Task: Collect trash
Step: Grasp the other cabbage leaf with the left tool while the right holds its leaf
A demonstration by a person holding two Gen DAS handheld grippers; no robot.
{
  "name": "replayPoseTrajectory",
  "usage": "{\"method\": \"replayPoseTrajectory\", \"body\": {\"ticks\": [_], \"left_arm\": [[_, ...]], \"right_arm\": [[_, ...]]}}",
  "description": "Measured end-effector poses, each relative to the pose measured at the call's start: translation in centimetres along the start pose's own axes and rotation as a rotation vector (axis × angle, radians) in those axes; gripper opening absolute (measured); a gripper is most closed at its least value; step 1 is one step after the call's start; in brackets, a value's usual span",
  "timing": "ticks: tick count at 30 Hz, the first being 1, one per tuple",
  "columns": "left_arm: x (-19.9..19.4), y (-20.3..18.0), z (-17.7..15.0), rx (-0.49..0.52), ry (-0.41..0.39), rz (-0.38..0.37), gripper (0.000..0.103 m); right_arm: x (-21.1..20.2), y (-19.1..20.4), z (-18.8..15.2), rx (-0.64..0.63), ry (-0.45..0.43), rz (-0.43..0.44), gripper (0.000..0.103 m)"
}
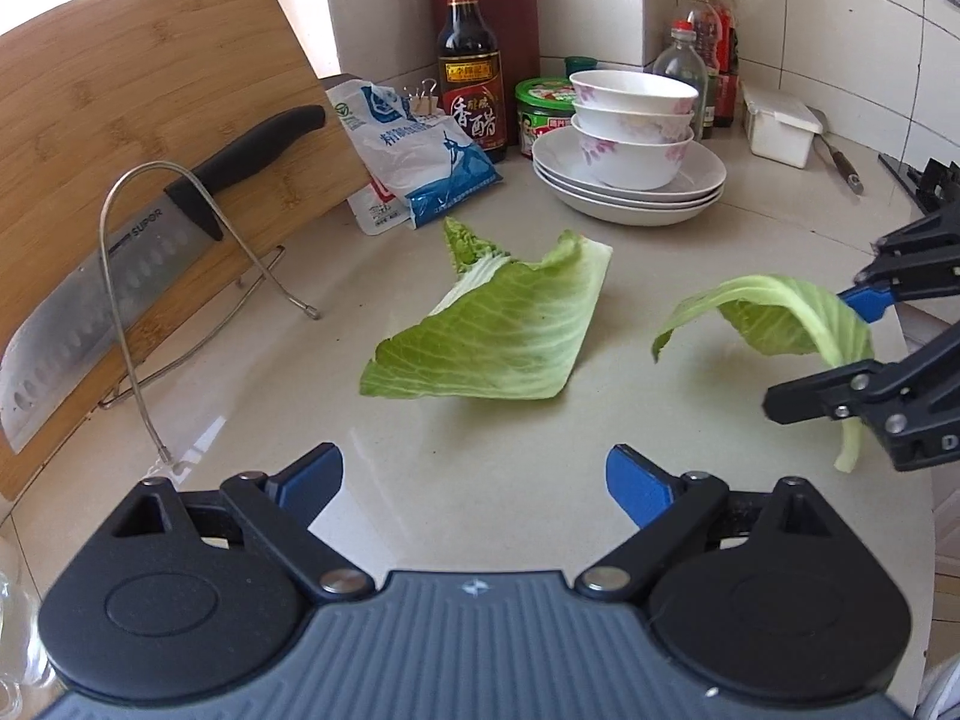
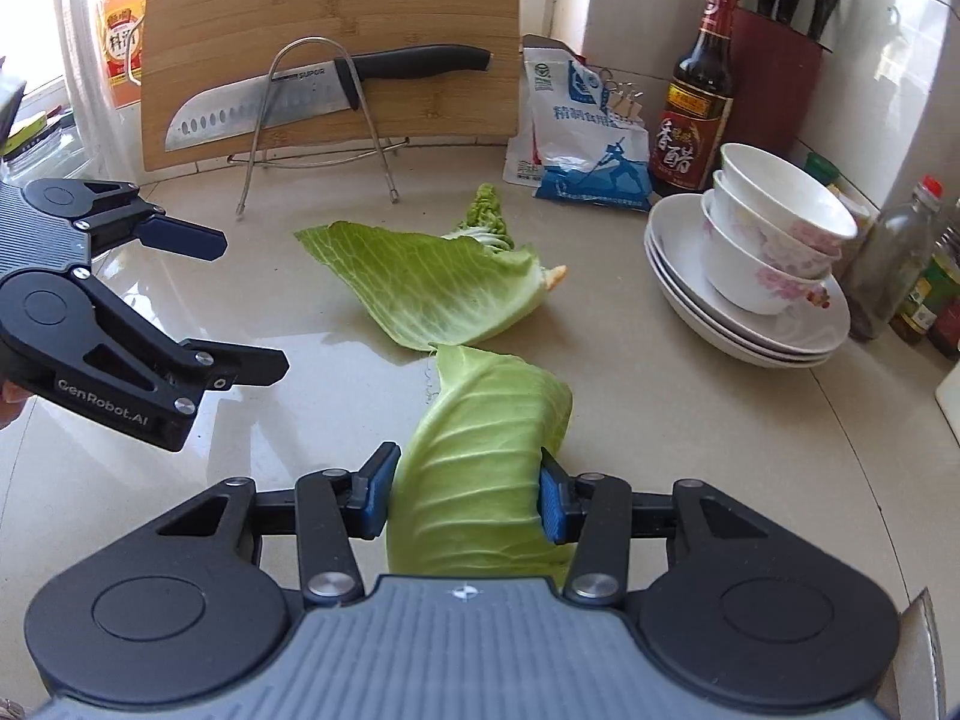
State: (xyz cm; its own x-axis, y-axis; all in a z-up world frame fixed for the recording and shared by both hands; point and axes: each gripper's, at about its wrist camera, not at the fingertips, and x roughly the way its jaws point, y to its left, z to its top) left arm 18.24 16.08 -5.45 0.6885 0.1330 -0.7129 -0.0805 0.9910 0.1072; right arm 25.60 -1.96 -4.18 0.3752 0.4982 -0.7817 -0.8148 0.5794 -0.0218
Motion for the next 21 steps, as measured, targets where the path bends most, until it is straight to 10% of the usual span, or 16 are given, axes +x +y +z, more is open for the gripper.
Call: {"method": "replayPoseTrajectory", "body": {"ticks": [10, 21], "left_arm": [[2.1, -1.6, 4.7, 0.13, -0.11, -0.019, 0.095], [8.6, -4.3, 4.6, 0.129, -0.016, -0.006, 0.094]], "right_arm": [[-1.5, -1.6, -1.4, 0.101, -0.019, -0.064, 0.052], [-1.7, -2.6, -2.5, 0.177, -0.017, -0.074, 0.052]]}}
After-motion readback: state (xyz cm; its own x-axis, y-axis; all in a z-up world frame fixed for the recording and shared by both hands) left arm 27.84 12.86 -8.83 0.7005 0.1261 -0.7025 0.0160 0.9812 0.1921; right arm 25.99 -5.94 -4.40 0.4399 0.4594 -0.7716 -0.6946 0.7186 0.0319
